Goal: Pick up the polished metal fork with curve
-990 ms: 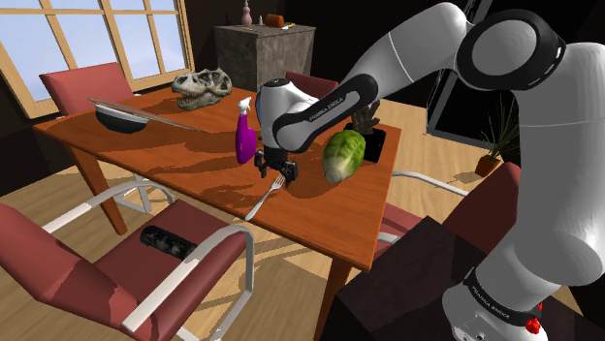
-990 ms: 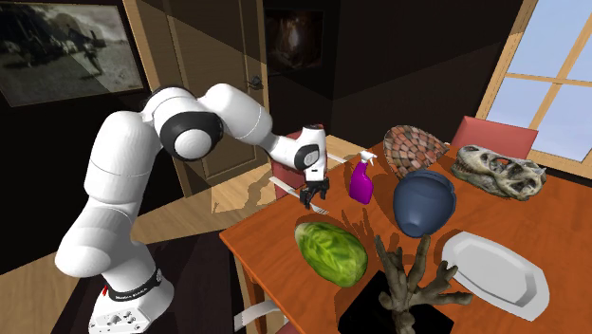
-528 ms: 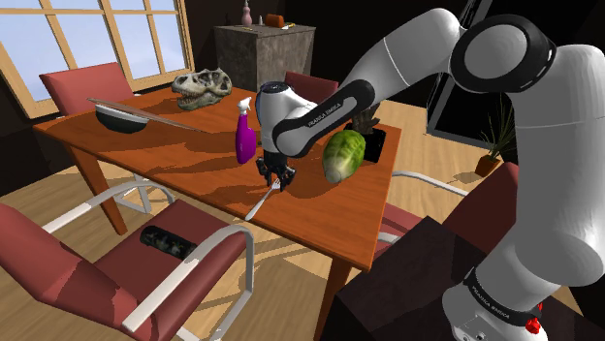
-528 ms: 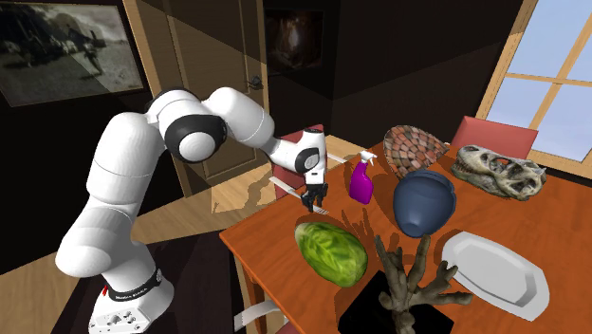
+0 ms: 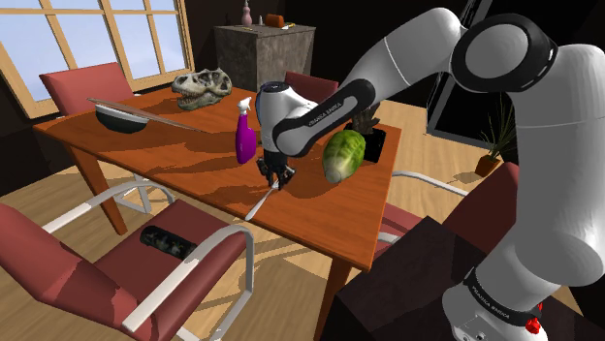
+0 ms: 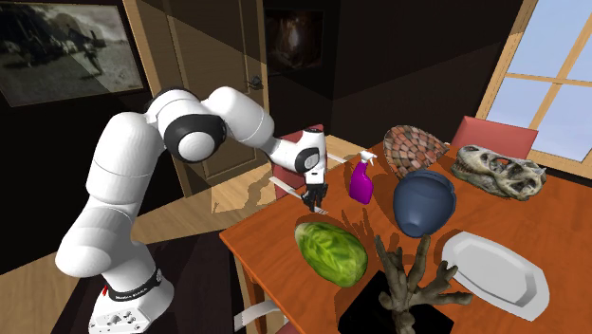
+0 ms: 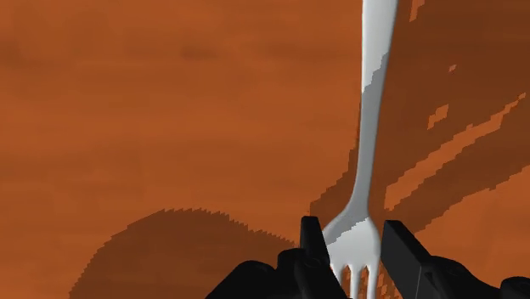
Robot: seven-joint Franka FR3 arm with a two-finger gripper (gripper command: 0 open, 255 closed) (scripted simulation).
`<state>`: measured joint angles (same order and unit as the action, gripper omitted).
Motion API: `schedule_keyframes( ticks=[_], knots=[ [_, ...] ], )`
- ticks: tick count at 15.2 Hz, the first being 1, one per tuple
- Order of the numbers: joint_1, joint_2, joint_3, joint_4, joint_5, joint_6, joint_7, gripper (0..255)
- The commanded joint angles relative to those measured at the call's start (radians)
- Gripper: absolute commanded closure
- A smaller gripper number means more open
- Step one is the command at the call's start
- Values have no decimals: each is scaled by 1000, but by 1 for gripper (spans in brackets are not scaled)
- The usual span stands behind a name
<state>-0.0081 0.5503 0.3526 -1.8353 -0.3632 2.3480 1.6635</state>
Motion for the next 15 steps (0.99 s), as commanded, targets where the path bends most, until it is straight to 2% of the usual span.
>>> schedule_keyframes(
  ticks=[1, 15],
  knots=[
    [-3, -7, 5, 0, 6, 1, -4, 255],
    [-28, -114, 42, 27, 68, -125, -50, 255]
  ],
)
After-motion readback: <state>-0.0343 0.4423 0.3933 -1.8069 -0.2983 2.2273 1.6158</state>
